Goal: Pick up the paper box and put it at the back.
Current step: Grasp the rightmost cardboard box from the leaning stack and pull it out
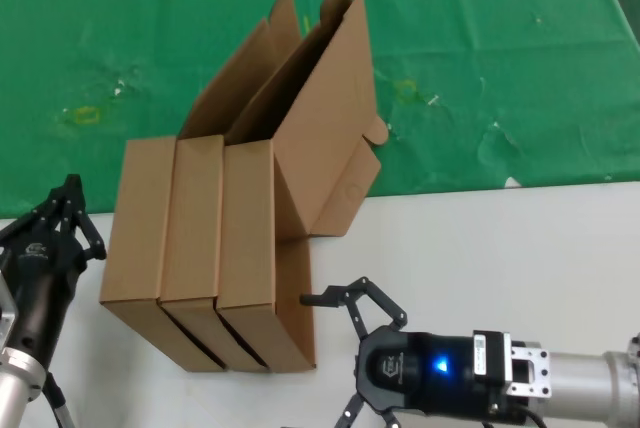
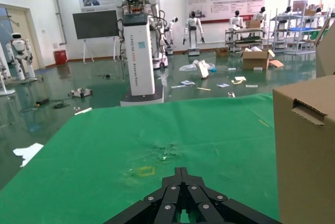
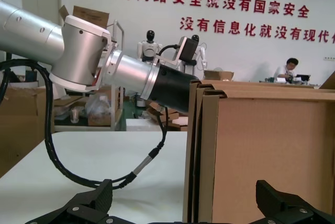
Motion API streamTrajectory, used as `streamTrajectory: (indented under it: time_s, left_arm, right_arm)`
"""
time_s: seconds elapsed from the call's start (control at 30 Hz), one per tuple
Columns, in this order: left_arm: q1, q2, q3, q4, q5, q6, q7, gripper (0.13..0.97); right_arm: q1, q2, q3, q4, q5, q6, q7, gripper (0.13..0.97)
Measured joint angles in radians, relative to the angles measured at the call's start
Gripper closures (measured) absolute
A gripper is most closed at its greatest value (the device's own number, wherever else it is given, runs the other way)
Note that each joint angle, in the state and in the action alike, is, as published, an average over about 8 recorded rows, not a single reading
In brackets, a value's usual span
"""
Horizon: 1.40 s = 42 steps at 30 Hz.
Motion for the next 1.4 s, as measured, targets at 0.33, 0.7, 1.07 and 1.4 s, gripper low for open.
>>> streamTrajectory:
  time_s: [0.33, 0.7, 1.07, 1.4]
  left_arm:
    - [0.0, 0.0, 0.0, 0.0, 0.0, 0.0, 0.0, 0.953]
    - [0.0, 0.0, 0.0, 0.0, 0.0, 0.0, 0.0, 0.953]
    - [0.0, 0.0, 0.0, 0.0, 0.0, 0.0, 0.0, 0.953]
    - [0.0, 0.0, 0.0, 0.0, 0.0, 0.0, 0.0, 0.953]
  right_arm:
    - [0.036, -0.051, 0.035, -0.029, -0.065, -0.006, 0.026, 0.13]
    - [0.052, -0.06, 0.07, -0.06, -0.103, -0.036, 0.047, 0.183]
    - [0.044, -0.069, 0.096, -0.059, -0.128, -0.047, 0.051, 0.291]
    - [0.044, -0.075, 0.105, -0.06, -0.148, -0.059, 0.044, 0.502]
